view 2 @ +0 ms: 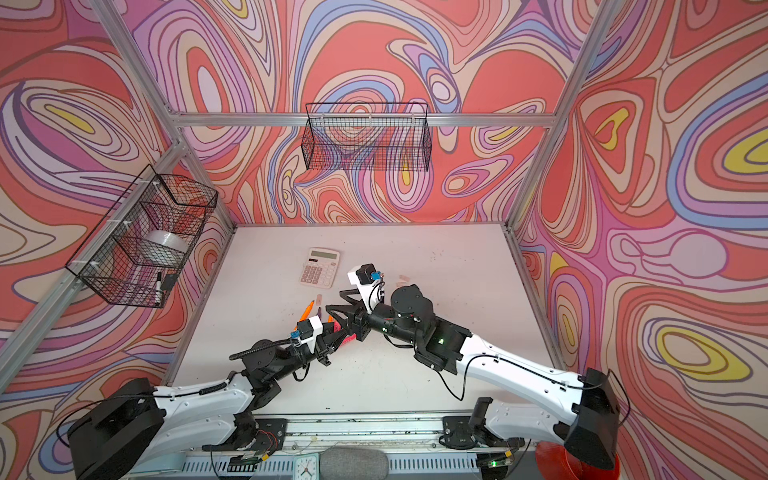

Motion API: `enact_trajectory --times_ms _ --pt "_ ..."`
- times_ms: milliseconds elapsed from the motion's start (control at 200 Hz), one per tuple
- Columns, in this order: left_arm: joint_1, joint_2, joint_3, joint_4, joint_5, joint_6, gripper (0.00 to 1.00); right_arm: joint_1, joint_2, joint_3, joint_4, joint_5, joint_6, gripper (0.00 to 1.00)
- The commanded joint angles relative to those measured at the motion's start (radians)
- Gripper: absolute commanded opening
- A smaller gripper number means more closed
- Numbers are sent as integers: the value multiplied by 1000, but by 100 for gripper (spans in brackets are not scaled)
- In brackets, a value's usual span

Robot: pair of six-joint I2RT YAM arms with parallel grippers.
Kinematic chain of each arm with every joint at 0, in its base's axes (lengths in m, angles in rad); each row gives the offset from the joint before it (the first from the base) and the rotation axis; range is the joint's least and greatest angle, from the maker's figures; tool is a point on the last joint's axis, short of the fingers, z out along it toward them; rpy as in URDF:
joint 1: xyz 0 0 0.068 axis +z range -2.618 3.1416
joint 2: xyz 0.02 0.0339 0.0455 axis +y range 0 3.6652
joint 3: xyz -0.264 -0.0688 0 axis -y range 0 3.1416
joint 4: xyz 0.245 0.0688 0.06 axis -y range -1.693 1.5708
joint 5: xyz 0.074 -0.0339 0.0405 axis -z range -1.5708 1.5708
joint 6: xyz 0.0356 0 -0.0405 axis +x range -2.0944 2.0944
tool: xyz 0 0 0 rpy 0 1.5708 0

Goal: Insert the pens into the pen caps
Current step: 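Push the cap down over the marker with the right gripper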

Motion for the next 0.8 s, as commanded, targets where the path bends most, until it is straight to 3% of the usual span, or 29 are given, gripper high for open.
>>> enact_trajectory --times_ms 0,190,376,486,616,796 --pt "1 4 14 59 -11 14 0 9 -18 13 -18 -17 -14 50" --pt "2 1 13 57 -13 12 0 15 -4 23 -35 -10 -17 31" --pt "2 -4 11 59 -34 -2 0 54 10 28 -62 43 -28 7" --pt "2 -20 14 45 -57 -28 0 96 12 3 -64 98 -25 0" --pt "1 -67 25 58 -100 -31 0 142 7 -52 -45 161 1 0" --pt "3 -144 155 -153 -219 25 0 163 -1 -114 -31 197 55 0"
